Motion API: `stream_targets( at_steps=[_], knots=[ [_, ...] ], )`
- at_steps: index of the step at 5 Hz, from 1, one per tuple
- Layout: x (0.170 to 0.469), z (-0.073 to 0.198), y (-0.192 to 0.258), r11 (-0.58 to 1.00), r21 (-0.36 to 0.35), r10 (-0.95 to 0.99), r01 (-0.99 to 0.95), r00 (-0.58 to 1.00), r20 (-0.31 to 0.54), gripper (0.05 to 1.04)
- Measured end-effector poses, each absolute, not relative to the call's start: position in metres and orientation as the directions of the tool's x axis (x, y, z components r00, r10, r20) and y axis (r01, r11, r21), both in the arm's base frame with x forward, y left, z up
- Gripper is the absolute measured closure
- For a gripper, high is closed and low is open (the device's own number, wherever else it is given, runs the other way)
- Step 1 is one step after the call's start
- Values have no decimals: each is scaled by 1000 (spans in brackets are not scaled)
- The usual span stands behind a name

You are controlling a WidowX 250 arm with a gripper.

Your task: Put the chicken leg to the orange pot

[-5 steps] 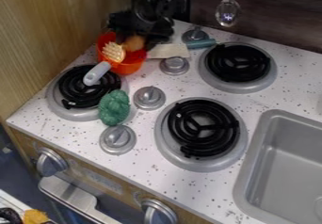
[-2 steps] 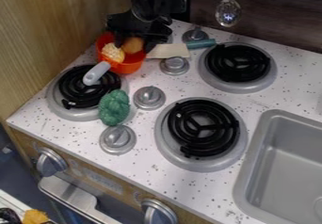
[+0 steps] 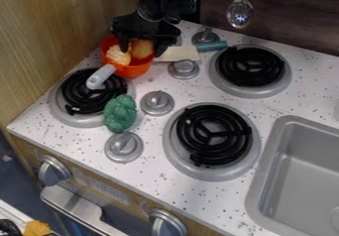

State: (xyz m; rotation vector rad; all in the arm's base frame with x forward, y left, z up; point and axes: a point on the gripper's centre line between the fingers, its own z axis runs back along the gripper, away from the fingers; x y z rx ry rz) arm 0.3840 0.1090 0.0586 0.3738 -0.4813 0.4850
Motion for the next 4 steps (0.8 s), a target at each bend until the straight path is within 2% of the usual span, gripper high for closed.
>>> stream_targets(
  at_steps=[4],
  knots=[
    [372, 57, 112, 803, 279, 368, -526, 807, 461, 83]
  ],
)
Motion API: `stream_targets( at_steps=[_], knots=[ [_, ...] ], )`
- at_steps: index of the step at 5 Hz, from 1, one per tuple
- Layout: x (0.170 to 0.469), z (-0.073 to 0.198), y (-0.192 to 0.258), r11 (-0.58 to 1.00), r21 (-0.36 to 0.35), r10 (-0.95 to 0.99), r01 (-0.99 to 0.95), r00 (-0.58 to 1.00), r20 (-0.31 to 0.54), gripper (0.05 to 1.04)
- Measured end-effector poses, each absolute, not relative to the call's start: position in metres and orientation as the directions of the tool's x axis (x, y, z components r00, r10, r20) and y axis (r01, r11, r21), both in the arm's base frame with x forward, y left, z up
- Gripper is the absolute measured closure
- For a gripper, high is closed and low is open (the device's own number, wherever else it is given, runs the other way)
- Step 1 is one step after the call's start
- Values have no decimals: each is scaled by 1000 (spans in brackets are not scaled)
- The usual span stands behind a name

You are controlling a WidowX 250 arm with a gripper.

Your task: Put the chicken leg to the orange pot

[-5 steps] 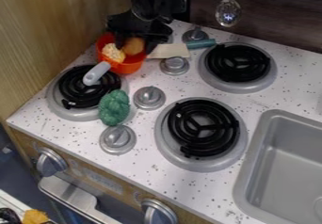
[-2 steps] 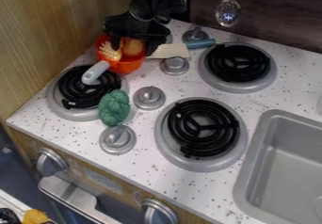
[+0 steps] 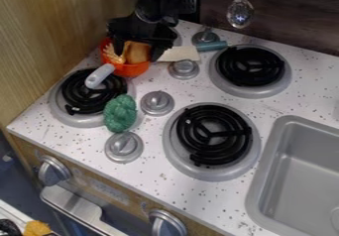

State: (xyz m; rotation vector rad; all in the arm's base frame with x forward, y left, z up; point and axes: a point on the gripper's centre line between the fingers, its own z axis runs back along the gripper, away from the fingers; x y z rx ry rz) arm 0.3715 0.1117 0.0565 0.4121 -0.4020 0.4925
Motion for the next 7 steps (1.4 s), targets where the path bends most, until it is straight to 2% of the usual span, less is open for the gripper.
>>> stream_targets(
  at_steps=[1, 4, 5, 6, 7],
  knots=[
    [366, 73, 107, 787, 287, 381, -546, 797, 469, 83],
    [353, 83, 97, 796, 323, 386, -512, 841, 380, 83],
    [349, 97, 96, 794, 313, 397, -521, 835, 381, 83],
    [345, 98, 90, 803, 300, 418, -515, 846, 333, 83],
    [336, 99, 69, 860, 234, 421, -454, 890, 177, 83]
  ],
)
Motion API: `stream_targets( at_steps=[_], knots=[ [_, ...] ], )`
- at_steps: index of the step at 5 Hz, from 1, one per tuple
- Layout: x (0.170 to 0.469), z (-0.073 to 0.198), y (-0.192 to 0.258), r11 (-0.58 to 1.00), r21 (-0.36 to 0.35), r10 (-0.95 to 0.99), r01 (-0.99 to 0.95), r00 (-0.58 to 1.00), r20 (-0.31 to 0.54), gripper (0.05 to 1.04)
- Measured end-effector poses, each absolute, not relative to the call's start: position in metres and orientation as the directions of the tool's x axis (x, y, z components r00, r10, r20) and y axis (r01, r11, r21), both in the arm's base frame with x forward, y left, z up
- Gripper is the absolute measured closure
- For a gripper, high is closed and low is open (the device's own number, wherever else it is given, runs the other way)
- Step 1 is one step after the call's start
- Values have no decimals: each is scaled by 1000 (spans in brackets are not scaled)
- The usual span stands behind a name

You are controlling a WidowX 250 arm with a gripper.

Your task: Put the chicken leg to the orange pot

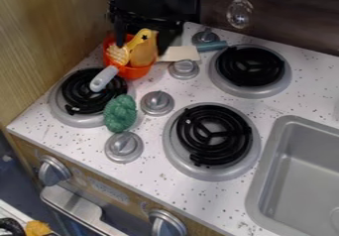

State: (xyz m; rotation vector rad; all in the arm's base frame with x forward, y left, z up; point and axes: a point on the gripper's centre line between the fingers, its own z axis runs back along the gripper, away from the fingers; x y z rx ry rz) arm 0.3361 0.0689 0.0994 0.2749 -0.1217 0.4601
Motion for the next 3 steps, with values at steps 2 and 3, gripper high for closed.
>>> stream_targets(
  at_steps=[2, 3],
  knots=[
    [319, 122, 31, 897, 129, 410, -423, 905, 114, 83],
    [303, 121, 27, 891, 99, 434, -443, 896, 98, 83]
  ],
)
